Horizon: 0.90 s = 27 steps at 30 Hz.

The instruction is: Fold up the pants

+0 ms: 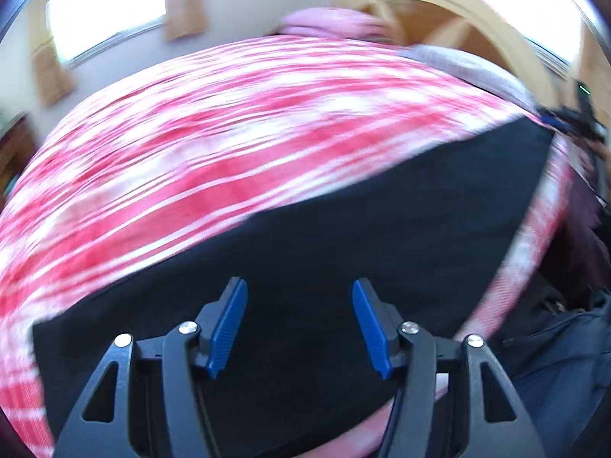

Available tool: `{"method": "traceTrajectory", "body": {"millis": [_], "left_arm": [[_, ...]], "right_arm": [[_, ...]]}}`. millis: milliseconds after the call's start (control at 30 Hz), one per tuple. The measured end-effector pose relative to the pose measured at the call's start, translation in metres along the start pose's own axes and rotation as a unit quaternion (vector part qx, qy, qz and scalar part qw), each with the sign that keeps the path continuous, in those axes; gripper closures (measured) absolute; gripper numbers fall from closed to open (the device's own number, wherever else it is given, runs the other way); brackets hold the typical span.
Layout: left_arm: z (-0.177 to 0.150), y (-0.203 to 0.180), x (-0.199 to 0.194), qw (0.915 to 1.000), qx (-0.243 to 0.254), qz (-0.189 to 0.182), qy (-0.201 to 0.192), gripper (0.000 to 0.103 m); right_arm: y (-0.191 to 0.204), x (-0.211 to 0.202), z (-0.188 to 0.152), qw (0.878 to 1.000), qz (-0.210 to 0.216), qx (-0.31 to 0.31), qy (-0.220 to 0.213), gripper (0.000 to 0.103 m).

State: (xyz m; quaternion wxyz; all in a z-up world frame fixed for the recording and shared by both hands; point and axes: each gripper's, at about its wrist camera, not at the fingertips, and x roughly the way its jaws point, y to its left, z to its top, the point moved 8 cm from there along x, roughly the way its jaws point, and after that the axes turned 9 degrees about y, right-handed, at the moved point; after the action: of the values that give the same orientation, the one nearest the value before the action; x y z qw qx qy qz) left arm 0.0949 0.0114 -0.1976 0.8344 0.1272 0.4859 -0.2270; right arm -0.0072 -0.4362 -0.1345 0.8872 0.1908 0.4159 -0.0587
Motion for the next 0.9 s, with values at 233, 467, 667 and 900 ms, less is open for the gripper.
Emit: {"method": "traceTrajectory", "body": {"millis": [233,467,667,900], "left_arm": [[-0.042,0.111,-0.006,0.9886,-0.127,0.081,-0.002,0.033],[-0.031,0.097,-0.003,0.9896,-0.136,0.043,-0.018,0.033],[0.010,0.027,0.003,0.9966,-0.068,-0.014,-0.045,0.033],[0.007,-0.030,0.033,0.9980,-0.008,-0.060,-0.020,0.031]], "right_arm": [[0.027,0.066,-0.007,0.994,-0.038,-0.028,0.094,0.054],[0.081,0.056,-0.003,0.995,-0.034,-0.069,0.066,0.054],[0.200,0.085,-0.012,0.979,0.118,-0.125,0.105,0.054],[0.357,0.159,-0.054,0.922,0.258,-0.166,0.238,0.054]]}}
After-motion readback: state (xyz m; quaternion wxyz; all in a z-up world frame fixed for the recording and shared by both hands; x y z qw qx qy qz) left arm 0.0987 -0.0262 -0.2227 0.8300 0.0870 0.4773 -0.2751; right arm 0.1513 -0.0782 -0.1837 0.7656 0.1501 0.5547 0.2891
